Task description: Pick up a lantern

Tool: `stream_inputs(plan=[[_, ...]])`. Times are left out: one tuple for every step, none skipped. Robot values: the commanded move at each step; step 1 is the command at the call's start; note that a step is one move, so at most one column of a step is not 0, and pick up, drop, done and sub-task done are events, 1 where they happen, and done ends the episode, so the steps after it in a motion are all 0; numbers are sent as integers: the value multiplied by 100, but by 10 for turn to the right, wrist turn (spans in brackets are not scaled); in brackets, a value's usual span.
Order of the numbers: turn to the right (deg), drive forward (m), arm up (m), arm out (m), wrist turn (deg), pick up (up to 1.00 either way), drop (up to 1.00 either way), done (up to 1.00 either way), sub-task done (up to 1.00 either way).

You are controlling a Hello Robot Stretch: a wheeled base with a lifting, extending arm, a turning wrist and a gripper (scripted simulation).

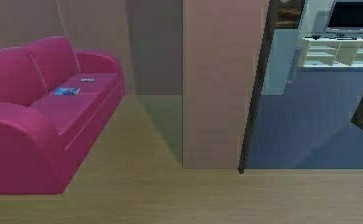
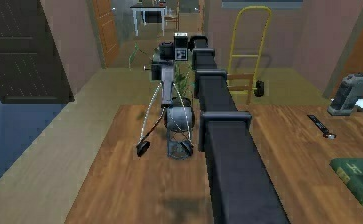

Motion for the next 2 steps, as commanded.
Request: stream_inputs(plan=[[0, 0, 0, 0, 450, 0, 0, 0, 0], [0, 0, 0, 0, 450, 0, 0, 0, 0]])
